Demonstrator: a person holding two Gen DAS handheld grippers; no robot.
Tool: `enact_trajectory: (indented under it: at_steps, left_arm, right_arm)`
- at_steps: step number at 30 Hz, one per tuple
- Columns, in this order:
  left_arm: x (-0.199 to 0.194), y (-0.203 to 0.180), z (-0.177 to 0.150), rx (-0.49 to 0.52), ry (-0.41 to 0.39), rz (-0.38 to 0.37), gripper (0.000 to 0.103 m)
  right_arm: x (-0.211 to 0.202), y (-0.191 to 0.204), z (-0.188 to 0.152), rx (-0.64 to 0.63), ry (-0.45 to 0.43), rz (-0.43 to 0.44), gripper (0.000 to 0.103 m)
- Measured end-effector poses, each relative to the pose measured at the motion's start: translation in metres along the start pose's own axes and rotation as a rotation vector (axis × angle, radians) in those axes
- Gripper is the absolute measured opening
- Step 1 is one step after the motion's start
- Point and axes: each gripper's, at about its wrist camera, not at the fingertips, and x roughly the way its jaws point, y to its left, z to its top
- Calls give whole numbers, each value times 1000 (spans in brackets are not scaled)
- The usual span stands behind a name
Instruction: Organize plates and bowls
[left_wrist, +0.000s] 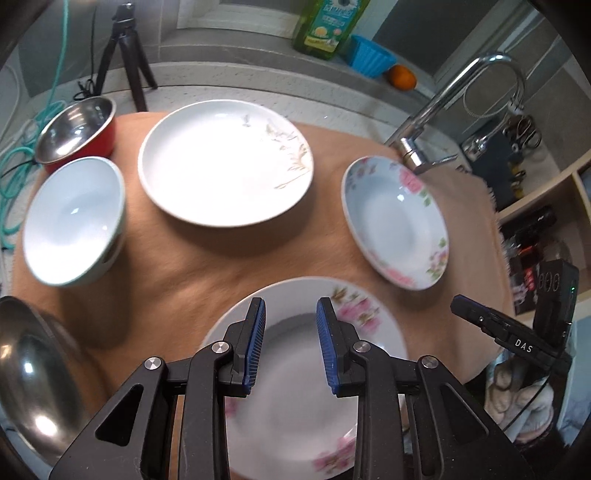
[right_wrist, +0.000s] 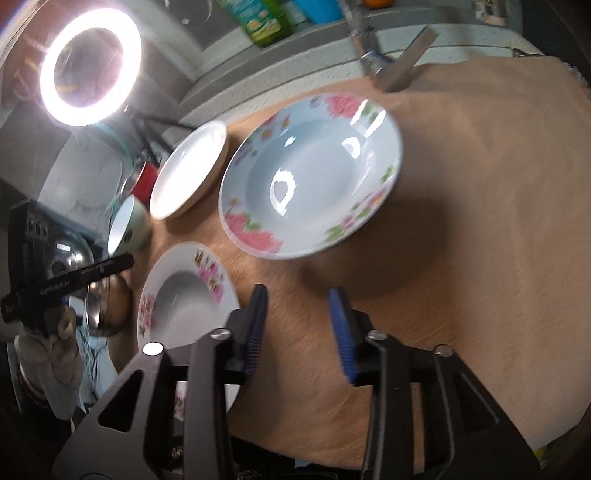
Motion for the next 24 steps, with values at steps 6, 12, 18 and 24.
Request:
enact_trajectory:
  at_steps: [6,12,18,24]
  left_arm:
    - [21,-22,16,-15,-15,-42,27]
    - [37,-33,28,-37,-21,-66,27]
    - [52,-38,38,-45,-20,-58,27]
    - [66,-37,46,-69,-13,-48,27]
  right_arm:
    - [-18,-20,29,6,-105,-42,47]
    - [-21,-33,57,-22,-134,-48,69]
    - [-7,-43,82,-43,-86,-86,69]
    - [14,-61,97,0,-28,-29,51]
